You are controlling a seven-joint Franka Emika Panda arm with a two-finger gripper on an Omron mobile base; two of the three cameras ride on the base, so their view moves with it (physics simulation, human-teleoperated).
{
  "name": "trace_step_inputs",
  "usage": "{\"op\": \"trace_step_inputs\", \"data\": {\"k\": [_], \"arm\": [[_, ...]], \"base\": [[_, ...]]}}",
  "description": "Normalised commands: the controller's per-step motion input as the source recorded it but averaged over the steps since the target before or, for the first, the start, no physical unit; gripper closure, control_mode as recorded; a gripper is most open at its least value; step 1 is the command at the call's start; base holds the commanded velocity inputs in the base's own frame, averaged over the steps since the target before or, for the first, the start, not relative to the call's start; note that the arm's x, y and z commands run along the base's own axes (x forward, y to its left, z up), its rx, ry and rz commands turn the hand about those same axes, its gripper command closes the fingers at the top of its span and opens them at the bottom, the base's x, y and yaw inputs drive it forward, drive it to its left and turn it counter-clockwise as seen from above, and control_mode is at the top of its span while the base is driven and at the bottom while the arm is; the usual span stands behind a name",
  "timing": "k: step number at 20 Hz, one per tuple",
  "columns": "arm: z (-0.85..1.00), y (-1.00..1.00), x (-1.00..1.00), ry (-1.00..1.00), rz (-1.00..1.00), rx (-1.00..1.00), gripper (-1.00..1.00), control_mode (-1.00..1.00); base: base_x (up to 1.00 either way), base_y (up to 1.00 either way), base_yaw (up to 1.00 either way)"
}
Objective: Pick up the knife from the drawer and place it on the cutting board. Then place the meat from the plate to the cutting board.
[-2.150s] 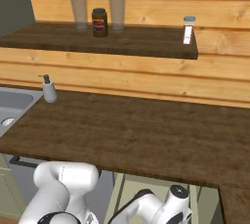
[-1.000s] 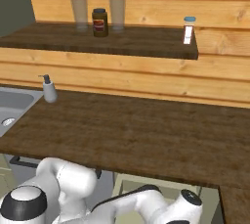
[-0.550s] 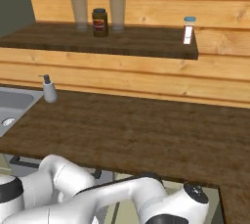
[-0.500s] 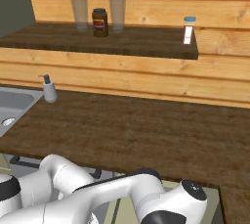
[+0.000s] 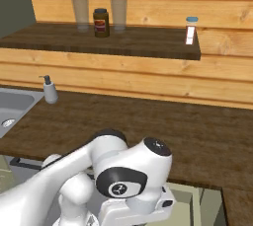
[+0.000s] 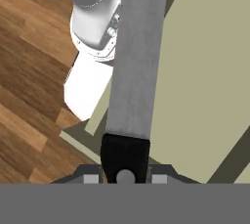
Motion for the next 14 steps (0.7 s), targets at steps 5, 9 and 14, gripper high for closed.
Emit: {"op": "trace_step_inputs", "data": {"k": [5,9,14], "arm": [[0.49,0.45,0.61,0.0,0.0,0.0,1.0,-1.0],[0.19,0.45,0.69,0.0,0.0,0.0,1.0,-1.0],[0.01,0.42,0.72,0.01,0.0,0.0,1.0,-1.0]], "base": [[0.0,0.0,0.0],[0.0,0.0,0.0],[0.0,0.0,0.0]]}}
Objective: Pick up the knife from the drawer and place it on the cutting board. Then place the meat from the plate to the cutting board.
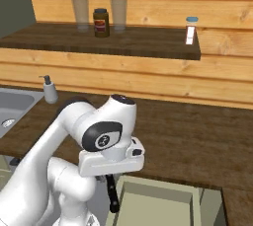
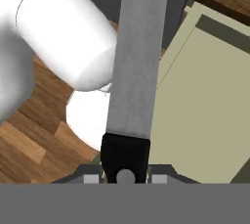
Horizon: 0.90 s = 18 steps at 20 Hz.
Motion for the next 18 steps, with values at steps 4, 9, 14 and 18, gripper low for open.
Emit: {"op": "trace_step_inputs", "data": {"k": [4,9,14,18], "arm": [[-0.1,0.39,0.6,0.07,0.0,-0.01,1.0,-1.0],[-0.21,0.19,0.24,0.01,0.0,0.0,1.0,-1.0],[0.0,0.28,0.18,0.0,-0.04,0.0,1.0,-1.0],[0.0,0.2,0.26,0.0,-0.08,0.0,1.0,-1.0]], "base": [[0.0,0.0,0.0],[0.0,0.0,0.0],[0.0,0.0,0.0],[0.0,0.0,0.0]]}}
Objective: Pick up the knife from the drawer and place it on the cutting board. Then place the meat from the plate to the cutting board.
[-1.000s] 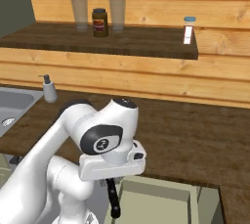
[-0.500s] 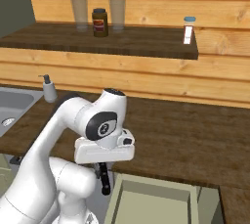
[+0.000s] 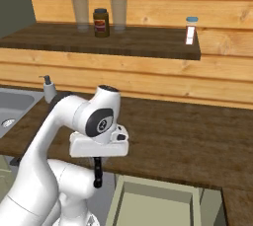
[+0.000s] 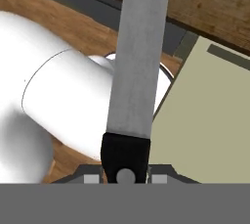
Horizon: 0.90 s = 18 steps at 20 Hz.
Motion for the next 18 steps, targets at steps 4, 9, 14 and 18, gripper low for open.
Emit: {"op": "trace_step_inputs", "data": {"k": [4,9,14,18], "arm": [[0.0,0.09,0.07,0.0,-0.08,0.0,1.0,-1.0],[0.0,0.04,0.0,0.0,-0.02,0.0,1.0,1.0],[0.0,0.0,0.0,0.0,0.0,0.0,1.0,1.0],[0.0,0.0,0.0,0.0,0.0,0.0,1.0,1.0]], "base": [[0.0,0.0,0.0],[-0.19,0.57,-0.18],[-0.44,0.99,-0.42],[-0.6,0.67,-0.57]]}}
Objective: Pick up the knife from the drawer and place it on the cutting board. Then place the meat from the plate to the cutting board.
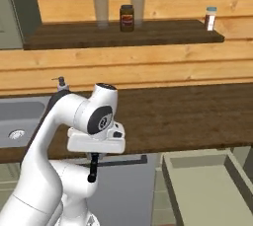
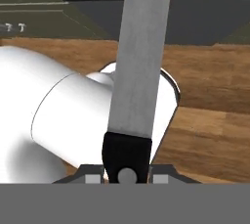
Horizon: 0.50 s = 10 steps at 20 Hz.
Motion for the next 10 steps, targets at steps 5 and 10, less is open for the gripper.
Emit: {"op": "trace_step_inputs", "data": {"k": [5,10], "arm": [[0.0,0.0,0.0,0.0,0.0,0.0,1.0,1.0],[0.0,0.0,0.0,0.0,0.0,0.0,1.0,1.0]], "base": [[-0.58,0.33,-0.78],[-0.22,0.25,-0.86]]}}
